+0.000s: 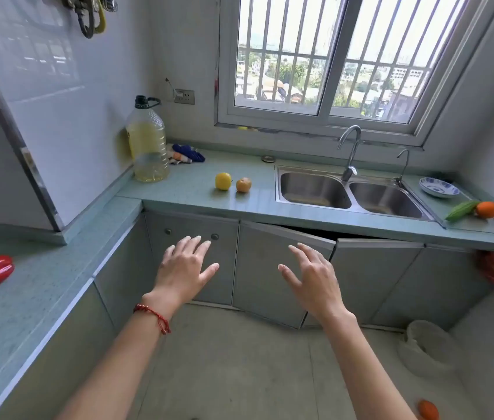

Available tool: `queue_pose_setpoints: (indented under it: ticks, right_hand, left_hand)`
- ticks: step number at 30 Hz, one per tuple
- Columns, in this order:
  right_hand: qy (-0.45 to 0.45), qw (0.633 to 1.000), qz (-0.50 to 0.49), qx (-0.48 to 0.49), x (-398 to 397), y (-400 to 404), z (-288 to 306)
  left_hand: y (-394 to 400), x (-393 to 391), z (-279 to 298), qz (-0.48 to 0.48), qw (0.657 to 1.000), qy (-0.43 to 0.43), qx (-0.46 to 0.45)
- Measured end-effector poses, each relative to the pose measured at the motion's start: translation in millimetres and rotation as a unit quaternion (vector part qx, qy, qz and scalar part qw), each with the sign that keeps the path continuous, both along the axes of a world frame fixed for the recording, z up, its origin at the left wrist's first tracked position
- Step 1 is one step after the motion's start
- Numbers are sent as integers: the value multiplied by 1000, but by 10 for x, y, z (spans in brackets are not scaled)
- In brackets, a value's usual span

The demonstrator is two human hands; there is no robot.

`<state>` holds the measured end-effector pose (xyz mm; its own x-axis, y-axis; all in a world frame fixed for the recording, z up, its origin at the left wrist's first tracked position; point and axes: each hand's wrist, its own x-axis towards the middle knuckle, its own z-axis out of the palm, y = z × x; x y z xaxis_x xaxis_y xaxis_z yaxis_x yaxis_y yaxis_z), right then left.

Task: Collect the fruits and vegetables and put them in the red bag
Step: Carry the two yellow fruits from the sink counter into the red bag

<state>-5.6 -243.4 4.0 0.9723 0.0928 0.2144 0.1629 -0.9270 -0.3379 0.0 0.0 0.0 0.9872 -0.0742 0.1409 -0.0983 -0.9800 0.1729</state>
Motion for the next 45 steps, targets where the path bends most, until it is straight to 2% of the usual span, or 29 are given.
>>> queue_pose_setpoints:
  ticks: [13, 29, 39, 42, 45]
  right_hand:
    - [20, 998, -44, 36, 2114, 605, 47]
    - [72, 996, -11, 57, 4540, 677, -429]
    - [162, 981, -18, 106, 5732, 793, -878]
    - [195, 972, -36, 126, 5965, 866, -1027]
    - [219, 955, -81, 182, 6150, 950, -1134]
  left_hand:
    - [613, 2198, 89, -43, 999, 14, 10]
    - [575, 4532, -447, -32, 997, 69, -10]
    - [540, 5568, -819, 12, 988, 126, -87]
    - [525, 5817, -913, 28, 973, 143, -180]
    - [505, 6038, -1021, 68, 938, 170, -293]
